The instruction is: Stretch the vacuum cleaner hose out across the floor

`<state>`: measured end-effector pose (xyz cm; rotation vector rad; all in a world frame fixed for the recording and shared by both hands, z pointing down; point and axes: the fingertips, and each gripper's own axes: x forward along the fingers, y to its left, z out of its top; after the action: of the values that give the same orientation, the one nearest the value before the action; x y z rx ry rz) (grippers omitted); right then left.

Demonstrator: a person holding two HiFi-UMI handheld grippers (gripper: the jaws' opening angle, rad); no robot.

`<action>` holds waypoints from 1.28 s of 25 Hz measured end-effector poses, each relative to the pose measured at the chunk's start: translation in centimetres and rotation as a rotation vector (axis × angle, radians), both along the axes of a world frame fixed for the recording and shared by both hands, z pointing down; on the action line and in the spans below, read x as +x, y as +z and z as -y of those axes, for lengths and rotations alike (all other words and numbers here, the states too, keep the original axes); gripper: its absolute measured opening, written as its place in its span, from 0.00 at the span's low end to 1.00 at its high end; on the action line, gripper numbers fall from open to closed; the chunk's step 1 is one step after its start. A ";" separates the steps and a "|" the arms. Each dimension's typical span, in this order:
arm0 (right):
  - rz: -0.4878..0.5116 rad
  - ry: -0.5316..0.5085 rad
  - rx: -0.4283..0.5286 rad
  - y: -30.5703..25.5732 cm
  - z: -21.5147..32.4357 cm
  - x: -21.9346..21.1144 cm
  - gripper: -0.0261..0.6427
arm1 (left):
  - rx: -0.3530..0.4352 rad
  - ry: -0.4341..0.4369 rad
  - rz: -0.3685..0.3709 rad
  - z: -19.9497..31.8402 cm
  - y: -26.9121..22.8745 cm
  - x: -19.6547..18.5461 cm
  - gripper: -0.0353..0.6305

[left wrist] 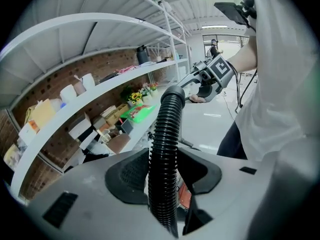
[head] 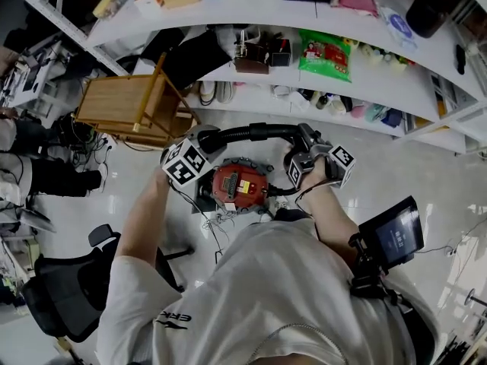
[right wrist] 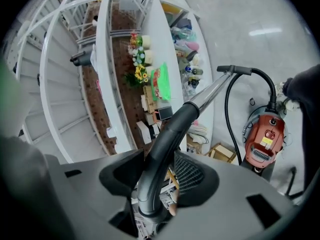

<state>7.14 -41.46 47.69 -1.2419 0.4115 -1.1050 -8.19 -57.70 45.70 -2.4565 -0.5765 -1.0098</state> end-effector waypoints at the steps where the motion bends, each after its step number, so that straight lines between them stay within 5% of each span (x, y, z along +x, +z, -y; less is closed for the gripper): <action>1: -0.005 0.020 0.000 -0.1 -0.8 0.3 0.32 | 0.000 0.020 -0.007 -0.5 0.0 0.6 0.31; 17: -0.043 0.302 -0.024 0.1 -17.0 5.2 0.32 | -0.034 0.289 -0.057 -13.3 0.4 10.0 0.31; 32: -0.033 0.399 -0.018 1.0 -31.0 11.3 0.32 | -0.050 0.391 -0.053 -27.1 0.5 16.9 0.31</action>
<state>18.44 -10.41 48.64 -1.2917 0.1663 -0.7499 8.71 -30.64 46.24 -2.2770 -1.0254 -0.7770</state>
